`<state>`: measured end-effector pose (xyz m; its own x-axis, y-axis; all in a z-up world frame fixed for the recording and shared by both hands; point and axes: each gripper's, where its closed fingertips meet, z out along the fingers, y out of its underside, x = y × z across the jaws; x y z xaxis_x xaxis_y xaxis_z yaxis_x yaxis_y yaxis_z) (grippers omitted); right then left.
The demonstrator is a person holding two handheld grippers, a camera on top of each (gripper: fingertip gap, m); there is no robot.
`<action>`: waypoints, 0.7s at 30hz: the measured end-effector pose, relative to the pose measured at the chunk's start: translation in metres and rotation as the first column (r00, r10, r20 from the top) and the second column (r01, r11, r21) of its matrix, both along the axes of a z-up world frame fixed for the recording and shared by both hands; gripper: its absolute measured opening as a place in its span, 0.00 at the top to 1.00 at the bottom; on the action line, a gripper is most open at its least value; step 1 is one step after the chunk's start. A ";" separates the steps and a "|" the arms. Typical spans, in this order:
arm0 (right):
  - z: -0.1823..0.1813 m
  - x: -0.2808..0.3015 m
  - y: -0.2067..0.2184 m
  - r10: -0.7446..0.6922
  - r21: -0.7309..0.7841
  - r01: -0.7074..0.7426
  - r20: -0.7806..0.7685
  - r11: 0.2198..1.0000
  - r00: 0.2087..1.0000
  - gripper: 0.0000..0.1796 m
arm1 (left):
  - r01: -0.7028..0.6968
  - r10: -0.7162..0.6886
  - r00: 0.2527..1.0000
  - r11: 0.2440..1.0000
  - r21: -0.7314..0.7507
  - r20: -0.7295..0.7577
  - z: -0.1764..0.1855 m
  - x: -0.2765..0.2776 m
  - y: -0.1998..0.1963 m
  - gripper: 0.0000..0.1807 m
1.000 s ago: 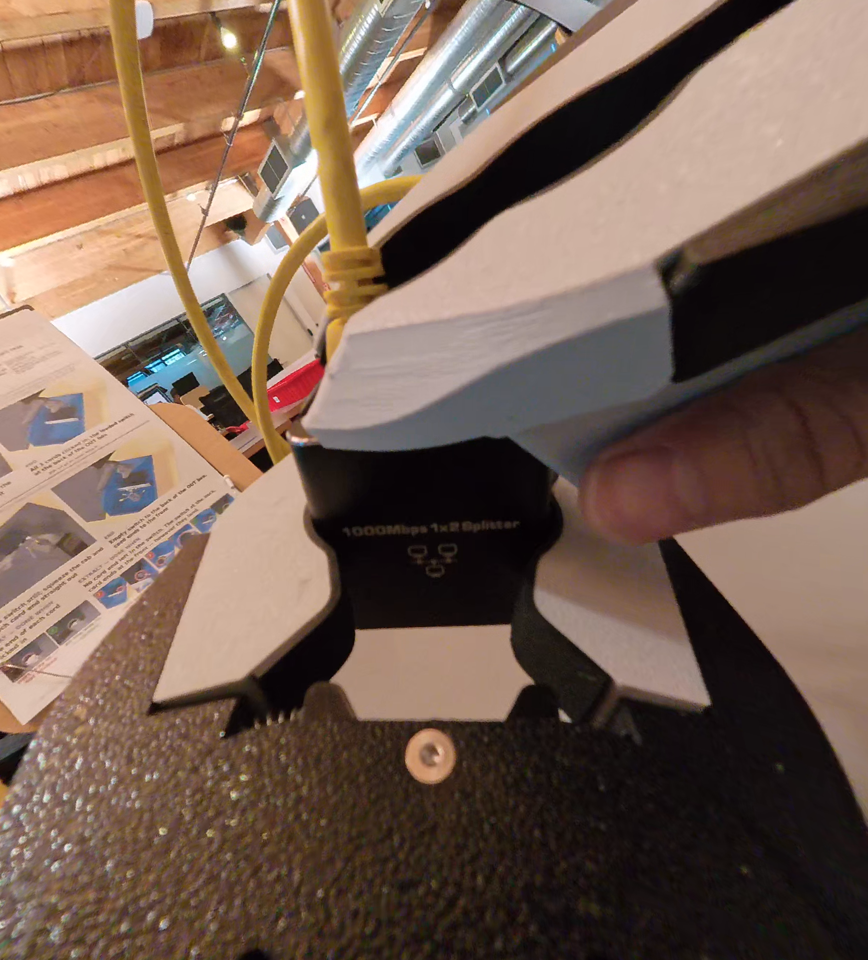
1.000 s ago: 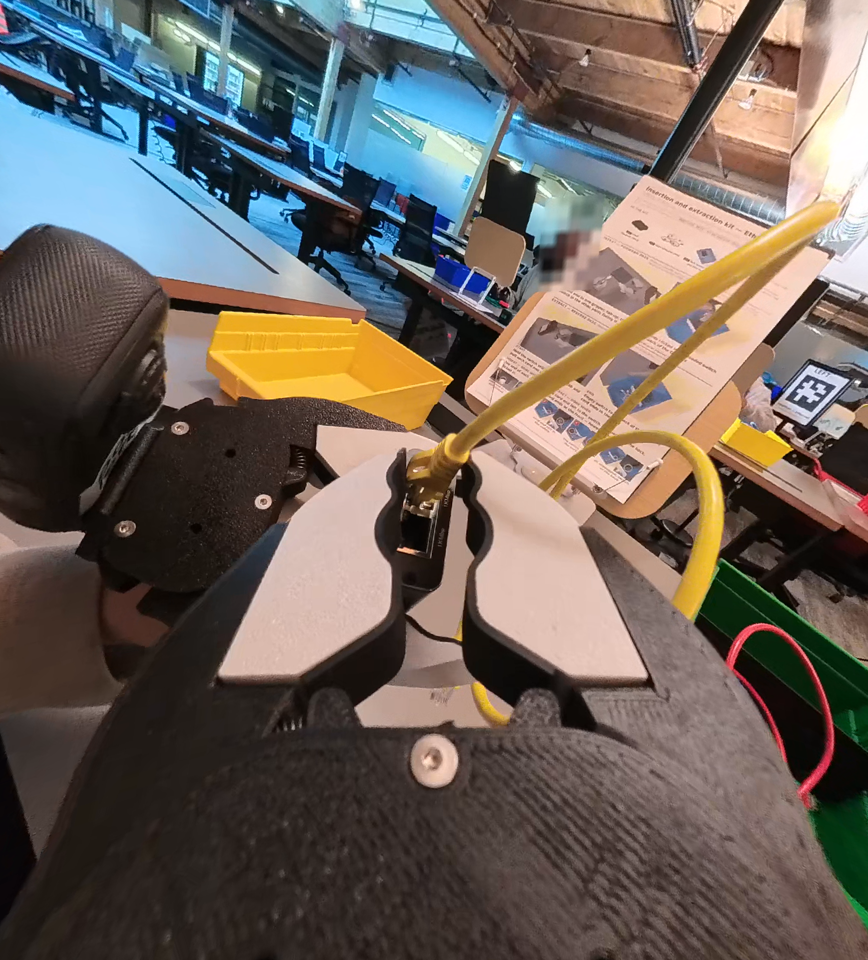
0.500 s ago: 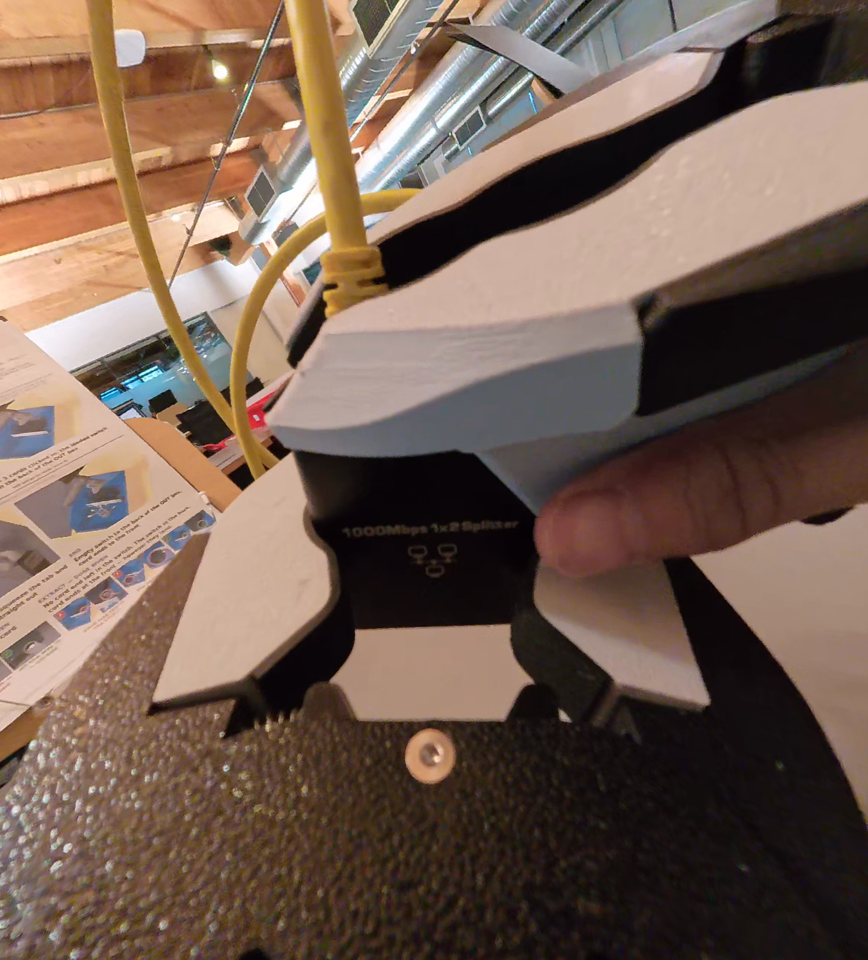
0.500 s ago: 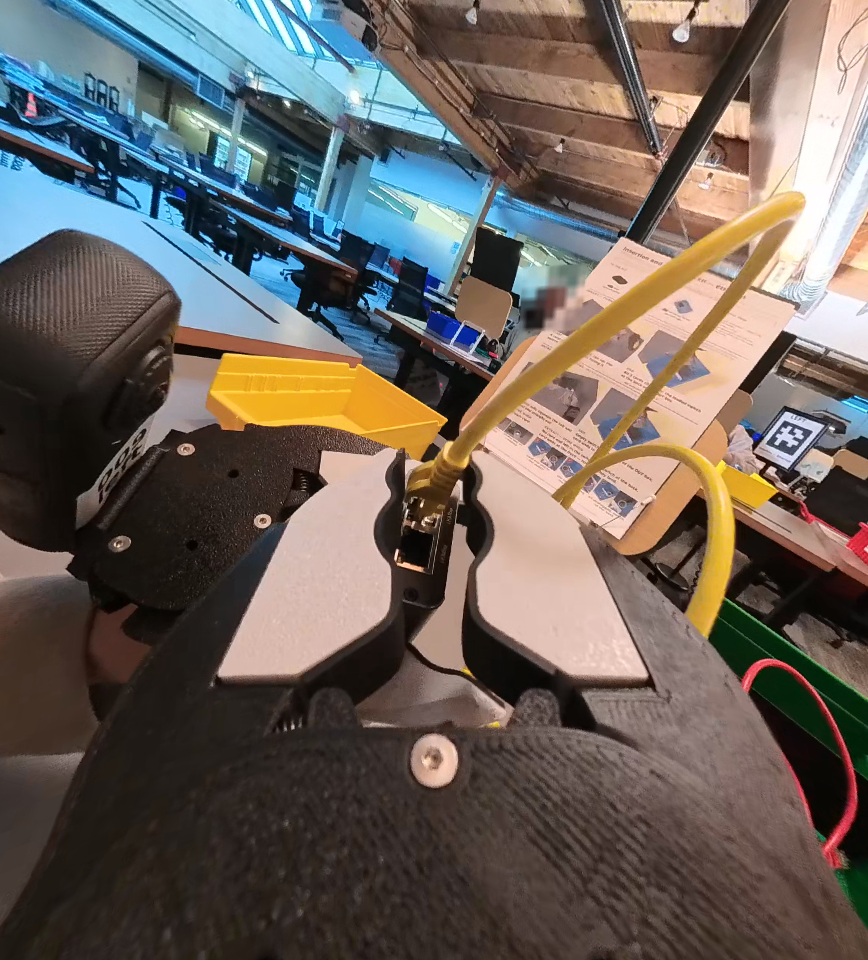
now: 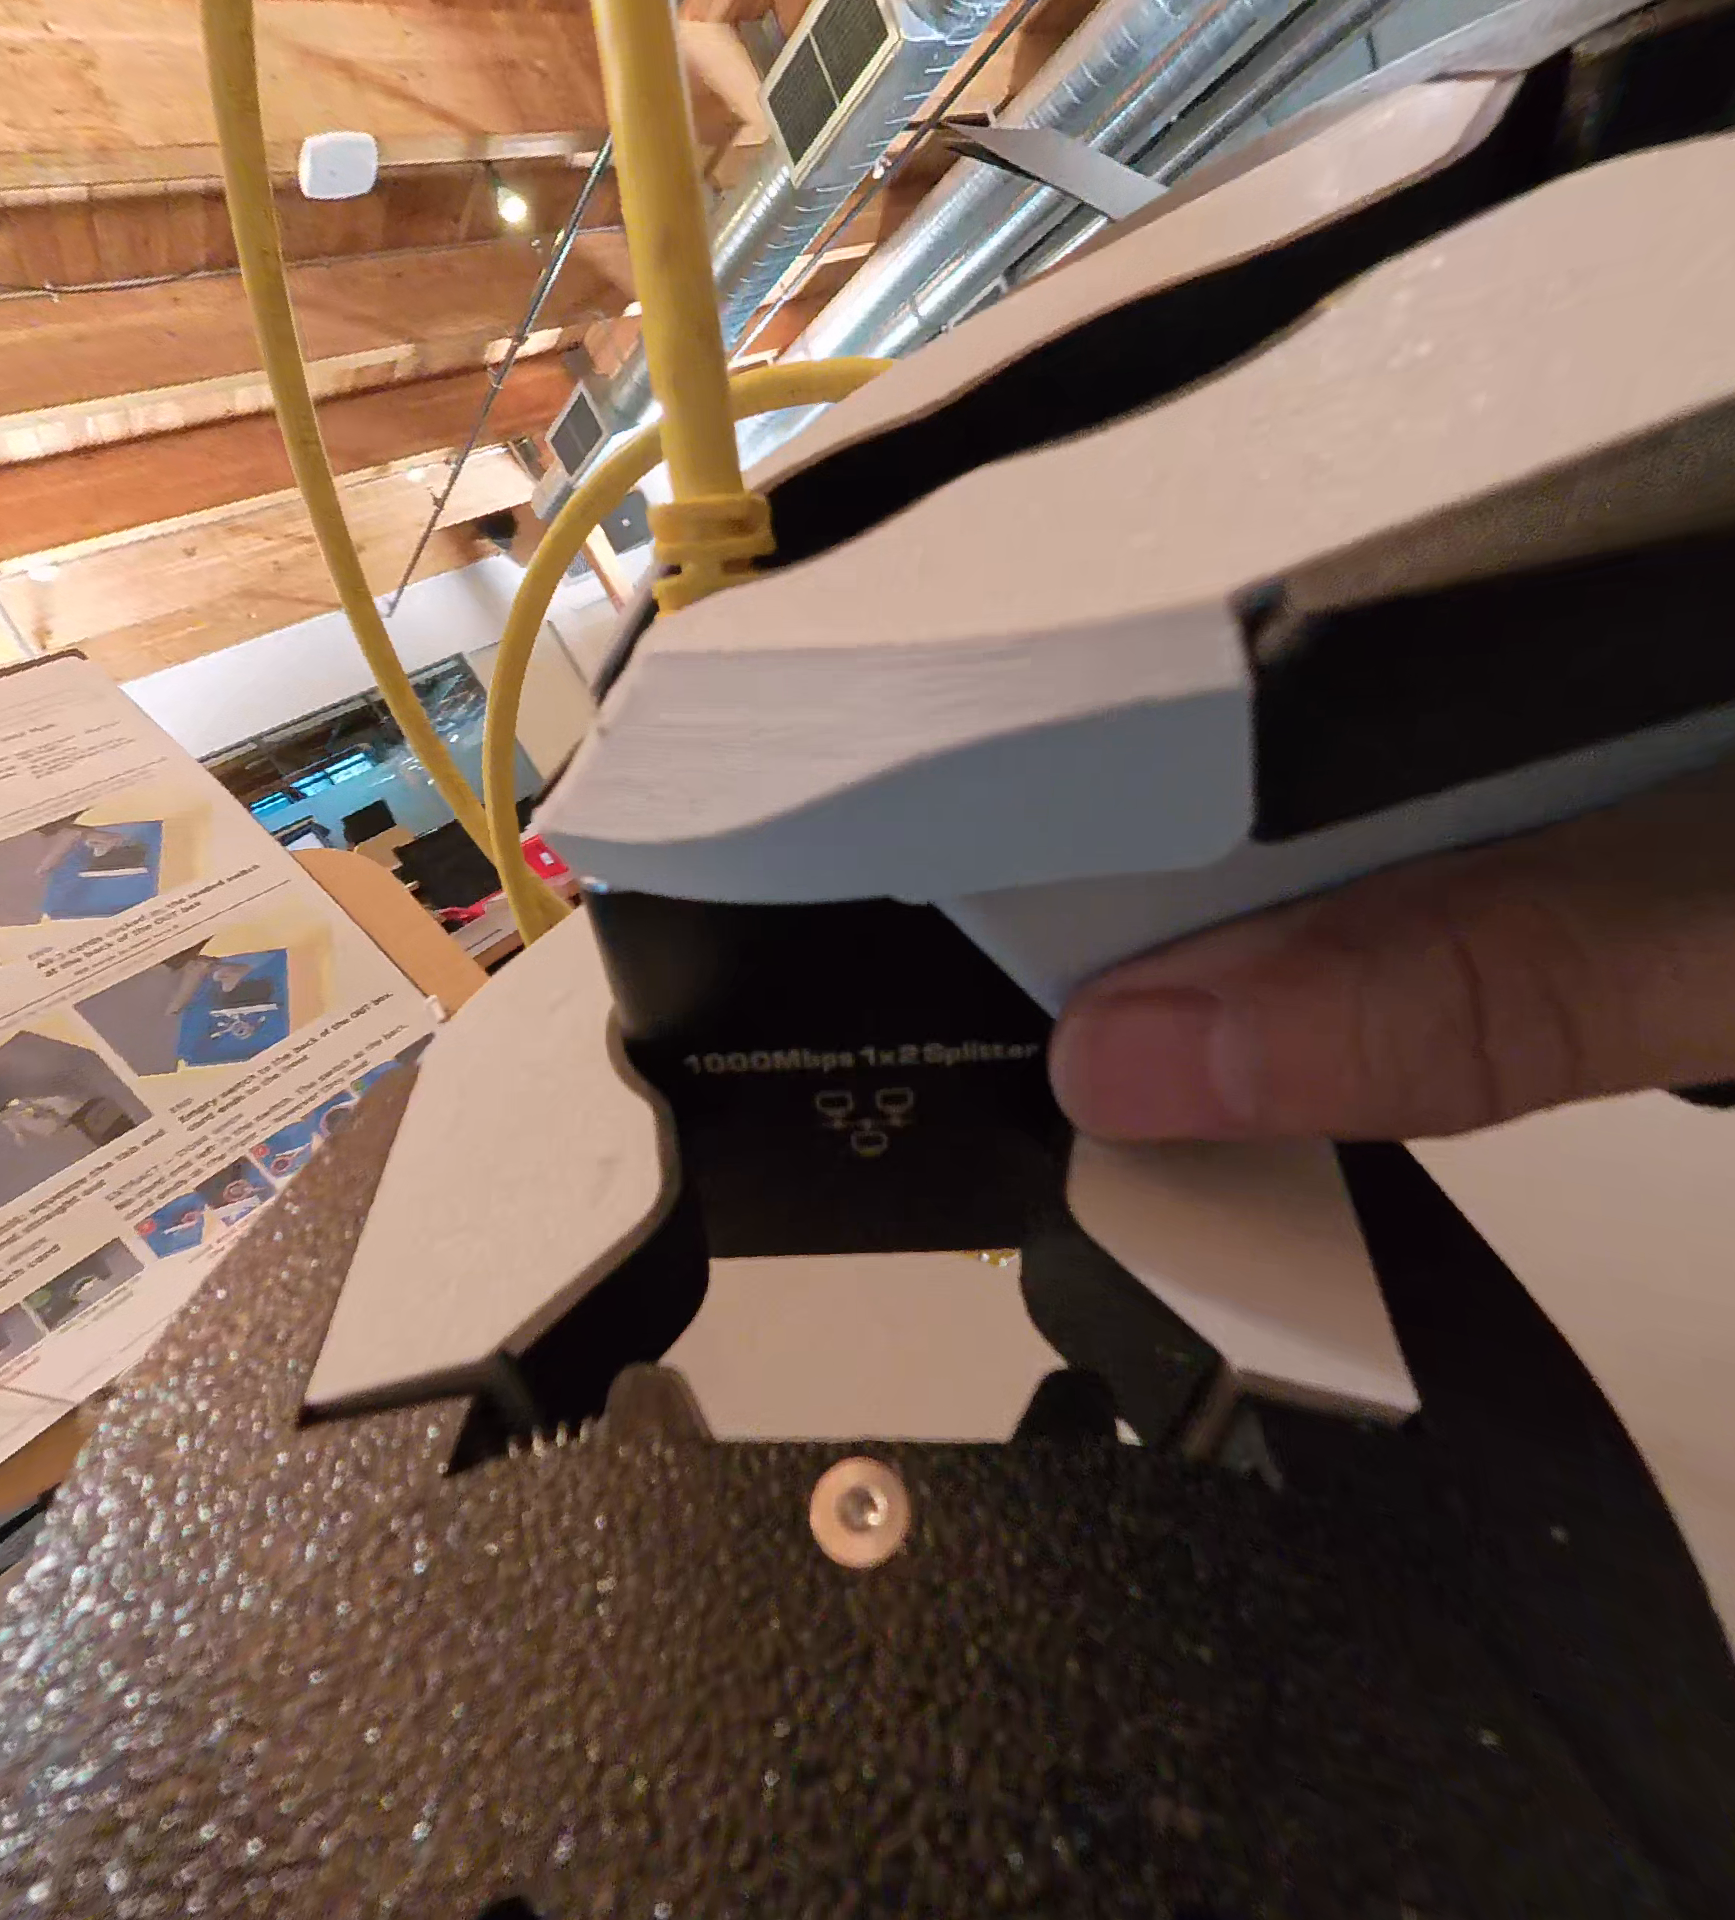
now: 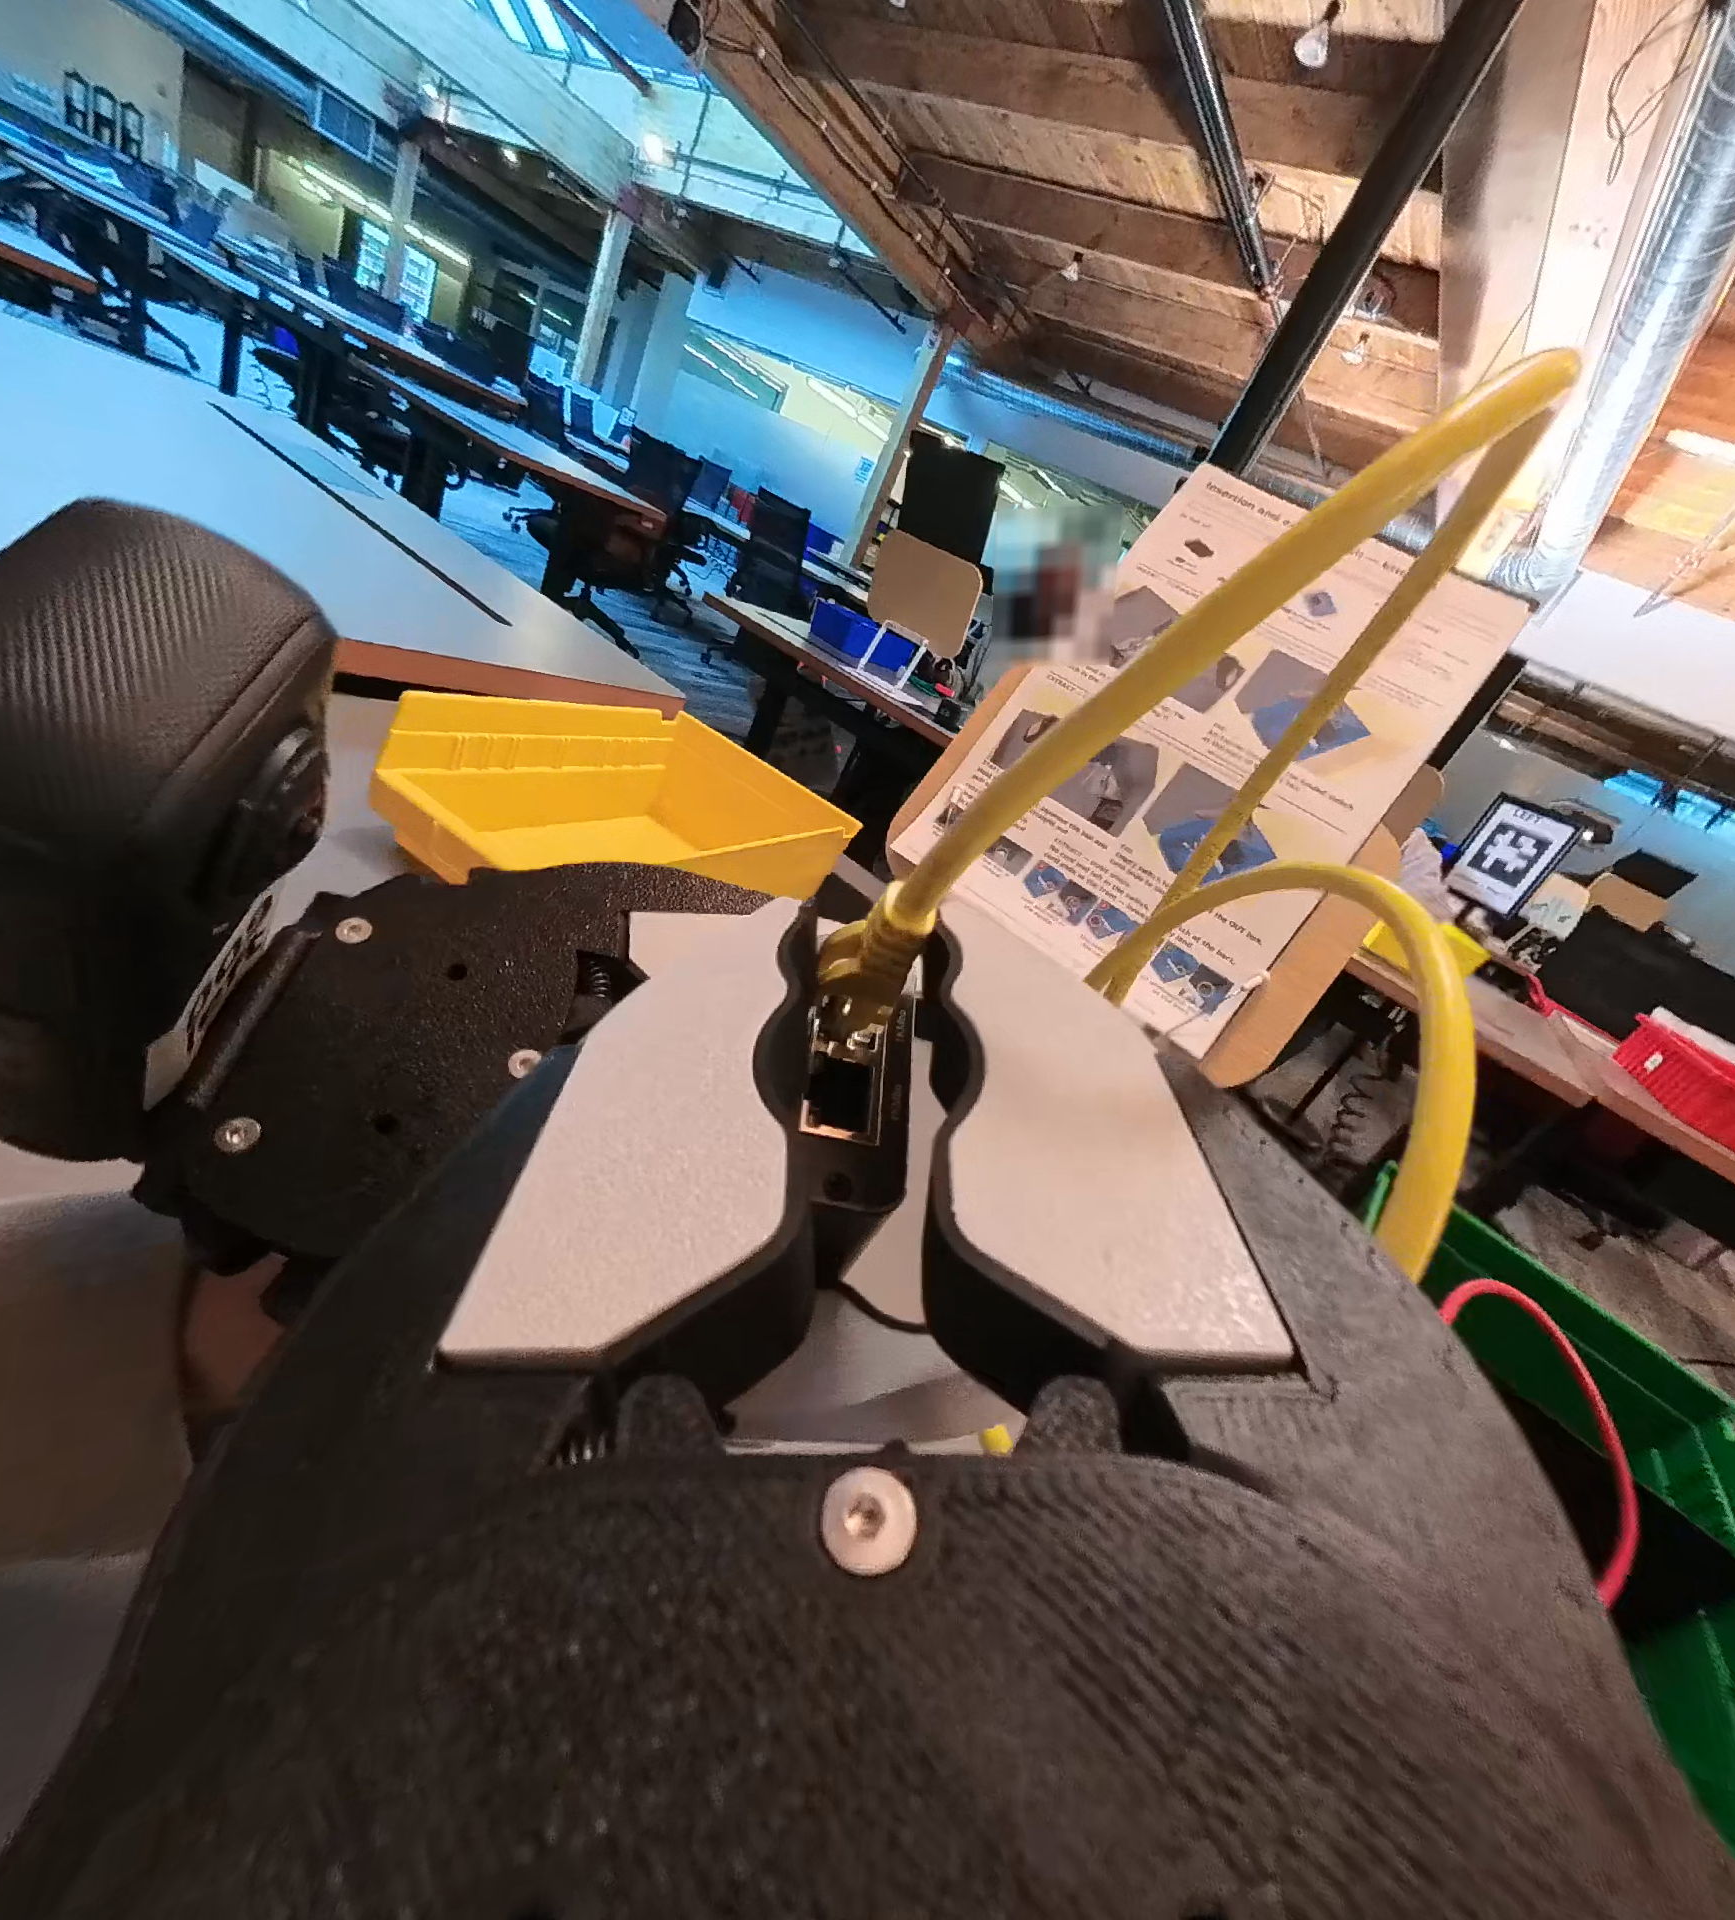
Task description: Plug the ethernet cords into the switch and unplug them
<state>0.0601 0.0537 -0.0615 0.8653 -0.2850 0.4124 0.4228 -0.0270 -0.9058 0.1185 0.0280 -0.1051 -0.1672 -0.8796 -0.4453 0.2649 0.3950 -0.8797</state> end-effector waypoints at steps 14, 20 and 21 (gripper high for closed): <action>0.003 -0.005 0.003 0.075 0.075 -0.066 -0.121 0.995 0.990 0.91 | -0.046 0.047 0.998 0.998 -0.048 0.040 0.006 -0.002 0.003 0.59; 0.003 -0.006 0.003 0.105 0.121 -0.086 -0.155 0.989 0.982 0.92 | -0.024 0.026 0.999 0.998 -0.063 0.037 0.003 -0.002 0.001 0.59; 0.003 -0.006 0.003 0.097 0.124 -0.079 -0.153 0.989 0.983 0.92 | -0.021 0.024 0.999 0.998 -0.062 0.039 0.003 -0.002 0.001 0.59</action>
